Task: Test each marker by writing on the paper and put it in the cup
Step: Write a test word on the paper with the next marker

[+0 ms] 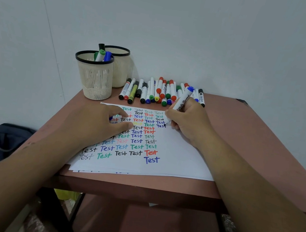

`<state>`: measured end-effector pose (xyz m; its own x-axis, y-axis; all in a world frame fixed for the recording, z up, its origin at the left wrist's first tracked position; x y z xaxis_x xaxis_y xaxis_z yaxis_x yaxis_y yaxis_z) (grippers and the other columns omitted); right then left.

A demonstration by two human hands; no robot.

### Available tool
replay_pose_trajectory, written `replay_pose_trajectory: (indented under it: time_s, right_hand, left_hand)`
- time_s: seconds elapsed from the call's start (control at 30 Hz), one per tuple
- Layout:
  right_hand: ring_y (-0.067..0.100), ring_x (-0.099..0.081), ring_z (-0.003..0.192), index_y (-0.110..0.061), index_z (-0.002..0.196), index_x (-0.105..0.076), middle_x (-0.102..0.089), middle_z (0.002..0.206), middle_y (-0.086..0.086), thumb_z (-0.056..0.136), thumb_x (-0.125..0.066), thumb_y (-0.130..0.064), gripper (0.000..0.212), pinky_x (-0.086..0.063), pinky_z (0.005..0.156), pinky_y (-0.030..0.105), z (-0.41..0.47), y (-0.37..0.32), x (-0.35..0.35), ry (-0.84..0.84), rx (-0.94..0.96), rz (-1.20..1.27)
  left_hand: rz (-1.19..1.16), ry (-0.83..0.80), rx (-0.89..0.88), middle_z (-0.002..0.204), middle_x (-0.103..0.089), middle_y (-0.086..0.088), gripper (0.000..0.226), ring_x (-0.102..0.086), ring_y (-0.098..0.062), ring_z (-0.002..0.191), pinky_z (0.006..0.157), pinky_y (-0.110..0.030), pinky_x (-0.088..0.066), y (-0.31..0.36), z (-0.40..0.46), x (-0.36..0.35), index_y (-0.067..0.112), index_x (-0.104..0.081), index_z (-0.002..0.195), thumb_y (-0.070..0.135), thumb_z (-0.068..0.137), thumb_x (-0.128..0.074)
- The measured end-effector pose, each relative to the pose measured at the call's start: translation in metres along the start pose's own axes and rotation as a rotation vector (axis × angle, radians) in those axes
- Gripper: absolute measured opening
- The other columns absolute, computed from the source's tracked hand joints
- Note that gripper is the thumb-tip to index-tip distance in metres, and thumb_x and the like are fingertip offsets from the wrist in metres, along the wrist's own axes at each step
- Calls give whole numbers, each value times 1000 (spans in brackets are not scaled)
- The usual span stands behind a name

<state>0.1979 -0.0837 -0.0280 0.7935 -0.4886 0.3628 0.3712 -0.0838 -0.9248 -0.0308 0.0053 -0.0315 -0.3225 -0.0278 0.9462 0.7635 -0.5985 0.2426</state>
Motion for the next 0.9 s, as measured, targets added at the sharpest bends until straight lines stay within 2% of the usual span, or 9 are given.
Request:
replay_pose_trajectory:
  time_s: [0.17,0.23,0.3,0.37,0.43,0.53,0.63,0.73,0.9]
  right_hand:
    - [18,-54,69,-13,93,-62,-59,80,7,88,-70,-2,14,-50,60,28,4,5,0,18,-25,100]
    - [17,-56,71,-16,94,-64,-61,82,5,87,-71,-3,17,-52,64,30,4,4,2,64,-10,144]
    - [14,-60,69,-21,103,-60,-65,85,4,87,-75,-2,29,-53,62,27,3,1,4,105,12,211]
    - [13,-66,69,-25,116,-51,-71,89,5,86,-79,-3,46,-52,57,24,5,-1,5,125,47,280]
    - [21,-73,75,-23,119,-47,-75,89,9,86,-79,-2,50,-55,62,26,5,-2,4,114,78,350]
    - [32,-75,86,-11,108,-51,-74,90,17,94,-67,3,26,-62,76,32,1,-7,2,11,86,563]
    - [37,-75,95,-6,99,-61,-73,105,26,98,-58,3,9,-64,82,35,-6,-11,1,-152,79,757]
    - [46,-71,105,-1,97,-67,-72,111,30,94,-63,6,9,-63,86,36,-8,-10,-2,-222,93,752]
    - [41,-75,96,6,101,-67,-74,102,29,87,-67,11,15,-64,80,32,-14,-14,-9,-271,104,628]
  left_hand:
    - [35,67,11,87,-53,13,62,-52,-7,78,63,-28,-46,-3,-2,-1,47,-42,134,80,82,-50]
    - [-117,82,58,93,-56,7,56,-57,-14,79,70,-36,-52,-7,-2,-6,39,-31,136,60,91,-57]
    - [-260,103,39,94,-58,0,37,-59,-17,78,73,-44,-54,-8,0,-12,29,-32,130,31,99,-54]
    - [-307,132,-19,104,-60,-2,24,-59,-16,87,79,-42,-54,-9,1,-15,27,-36,119,14,102,-47]
    - [-314,138,-30,109,-61,2,19,-56,-13,92,76,-31,-50,-10,2,-14,28,-43,115,14,103,-49]
    - [-268,124,-69,97,-61,10,11,-51,-4,84,69,-17,-36,-8,1,-8,29,-59,111,25,101,-57]
    - [-235,171,-175,82,-59,12,12,-51,0,82,65,-11,-35,-1,-5,1,24,-67,108,29,98,-61]
    - [-215,210,-221,80,-55,13,15,-46,5,93,67,-5,-33,2,-8,6,26,-68,111,31,98,-62]
    - [-233,209,-263,80,-57,11,16,-45,5,95,68,-6,-34,2,-6,4,21,-69,112,28,98,-63]
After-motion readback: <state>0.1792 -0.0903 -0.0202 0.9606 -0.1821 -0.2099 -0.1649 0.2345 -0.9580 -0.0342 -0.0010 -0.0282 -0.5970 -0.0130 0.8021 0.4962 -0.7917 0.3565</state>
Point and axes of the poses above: each hand's wrist, its own z-axis towards the middle knuckle, its own x-axis out of the back of the hand, y = z × x, the point moved 3 cm from there along z, towards the middle knuckle
